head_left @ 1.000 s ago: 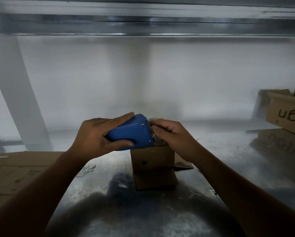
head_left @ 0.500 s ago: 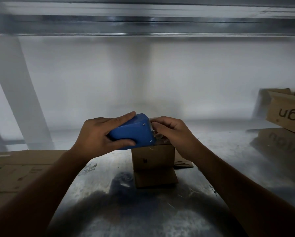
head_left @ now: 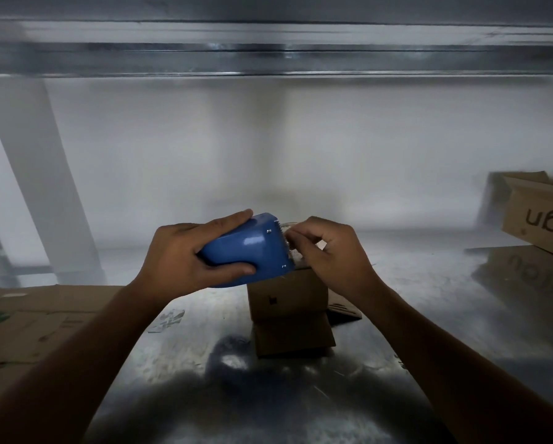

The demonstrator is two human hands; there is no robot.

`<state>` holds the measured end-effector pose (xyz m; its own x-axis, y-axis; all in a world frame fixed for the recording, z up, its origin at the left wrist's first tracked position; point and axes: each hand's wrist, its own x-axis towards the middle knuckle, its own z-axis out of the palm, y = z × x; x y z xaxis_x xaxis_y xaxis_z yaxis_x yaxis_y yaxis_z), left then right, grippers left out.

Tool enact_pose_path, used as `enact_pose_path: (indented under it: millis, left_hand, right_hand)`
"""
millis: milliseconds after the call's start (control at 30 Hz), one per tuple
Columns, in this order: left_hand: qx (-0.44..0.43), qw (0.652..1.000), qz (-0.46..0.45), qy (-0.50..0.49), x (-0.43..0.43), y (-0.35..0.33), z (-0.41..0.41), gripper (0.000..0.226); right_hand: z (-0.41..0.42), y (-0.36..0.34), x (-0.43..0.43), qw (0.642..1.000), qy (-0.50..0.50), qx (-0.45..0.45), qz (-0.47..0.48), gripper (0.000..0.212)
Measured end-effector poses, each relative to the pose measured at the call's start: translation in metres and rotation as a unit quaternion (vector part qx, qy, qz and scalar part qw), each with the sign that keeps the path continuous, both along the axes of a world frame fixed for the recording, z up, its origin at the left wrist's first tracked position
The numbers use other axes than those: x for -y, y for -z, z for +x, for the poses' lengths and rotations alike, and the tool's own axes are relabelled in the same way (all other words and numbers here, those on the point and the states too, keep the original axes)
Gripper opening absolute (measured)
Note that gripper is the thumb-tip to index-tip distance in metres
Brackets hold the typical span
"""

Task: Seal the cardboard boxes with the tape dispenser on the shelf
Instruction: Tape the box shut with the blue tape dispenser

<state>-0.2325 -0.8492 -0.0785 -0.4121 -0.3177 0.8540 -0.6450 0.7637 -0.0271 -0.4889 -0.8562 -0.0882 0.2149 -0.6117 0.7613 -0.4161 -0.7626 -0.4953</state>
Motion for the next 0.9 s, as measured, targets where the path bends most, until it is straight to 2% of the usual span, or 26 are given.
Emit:
enact_pose_path:
  millis: [100,267,433,500,633,767,900]
  left_hand:
    - [-0.021,0.999,0.028,0.008,-0.005,-0.012,0.005,0.077]
    - [-0.046,0.994,0.098,0.031,-0.011,-0.033,0.019,0.072]
    - [-0.062,0.976,0.199,0.061,-0.020,-0.043,0.043,0.055]
    - [-0.067,0.964,0.245,0.085,-0.023,-0.044,0.050,0.052]
    - [-0.012,0.942,0.319,0.102,-0.019,-0.043,0.048,0.051]
    - [-0.016,0.922,0.368,0.121,-0.021,-0.046,0.065,0.046]
    - [-0.012,0.906,0.401,0.135,-0.016,-0.041,0.064,0.043]
  right_hand:
    - [0.001,-0.006,-0.005,0.999,0.026,-0.029,-0.012,0.019]
    - [0.006,-0.013,-0.014,0.994,0.009,0.049,0.098,0.024]
    - [-0.018,-0.022,-0.024,0.987,0.016,0.107,0.122,0.031]
    - [-0.030,-0.018,-0.026,0.986,0.015,0.090,0.138,0.031]
    - [-0.033,-0.007,-0.024,0.984,0.050,0.074,0.153,0.035]
    - [-0.028,-0.003,-0.026,0.988,0.057,0.017,0.141,0.037]
    - [-0.026,-0.001,-0.024,0.984,0.063,0.030,0.166,0.039]
